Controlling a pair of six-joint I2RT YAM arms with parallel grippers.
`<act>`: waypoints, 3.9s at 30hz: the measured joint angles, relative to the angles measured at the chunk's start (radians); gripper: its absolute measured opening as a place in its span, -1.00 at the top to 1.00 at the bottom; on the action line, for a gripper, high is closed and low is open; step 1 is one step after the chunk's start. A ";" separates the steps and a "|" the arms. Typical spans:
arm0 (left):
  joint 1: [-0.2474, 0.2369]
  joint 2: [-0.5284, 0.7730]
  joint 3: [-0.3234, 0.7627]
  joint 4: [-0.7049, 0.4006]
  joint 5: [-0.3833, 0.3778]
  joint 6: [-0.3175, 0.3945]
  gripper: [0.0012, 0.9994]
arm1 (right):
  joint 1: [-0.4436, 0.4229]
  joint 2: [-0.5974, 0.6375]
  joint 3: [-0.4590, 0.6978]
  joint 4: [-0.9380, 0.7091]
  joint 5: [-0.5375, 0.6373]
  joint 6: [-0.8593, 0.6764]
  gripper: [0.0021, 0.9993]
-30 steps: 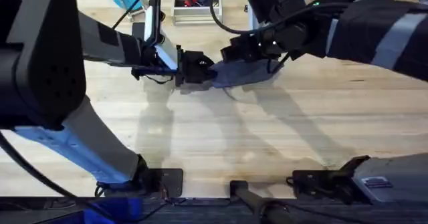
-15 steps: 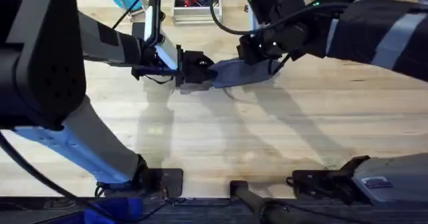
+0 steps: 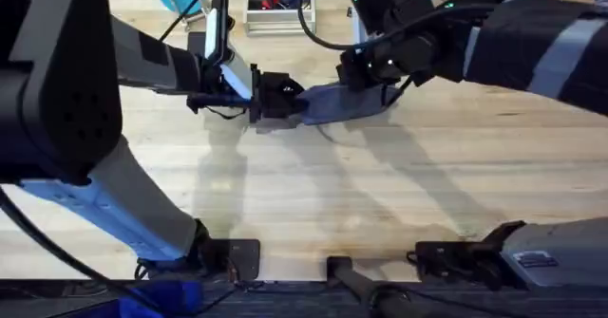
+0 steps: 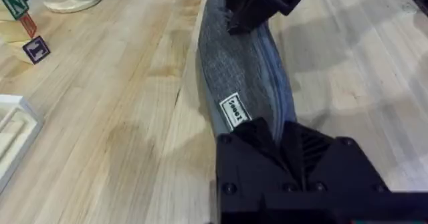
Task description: Unzip the bag, pick up the pens from the table one at a time and place them inside, then zip the bag closed.
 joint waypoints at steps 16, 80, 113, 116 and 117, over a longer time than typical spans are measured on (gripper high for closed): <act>0.000 0.000 0.000 0.000 0.000 0.000 0.92 | 0.000 0.000 0.000 0.012 -0.035 -0.027 0.94; 0.000 0.000 0.000 0.000 0.000 0.001 0.92 | -0.123 -0.246 -0.313 0.327 -0.286 0.076 0.94; 0.000 0.000 0.000 0.000 0.000 0.001 0.92 | -0.347 -0.354 -0.423 0.315 -0.456 0.037 0.94; 0.000 0.000 0.000 0.000 0.000 0.001 0.92 | -0.371 -0.354 -0.423 0.307 -0.458 0.037 0.94; 0.000 0.000 0.000 0.000 0.000 0.000 0.92 | -0.380 -0.354 -0.423 0.301 -0.459 0.036 0.94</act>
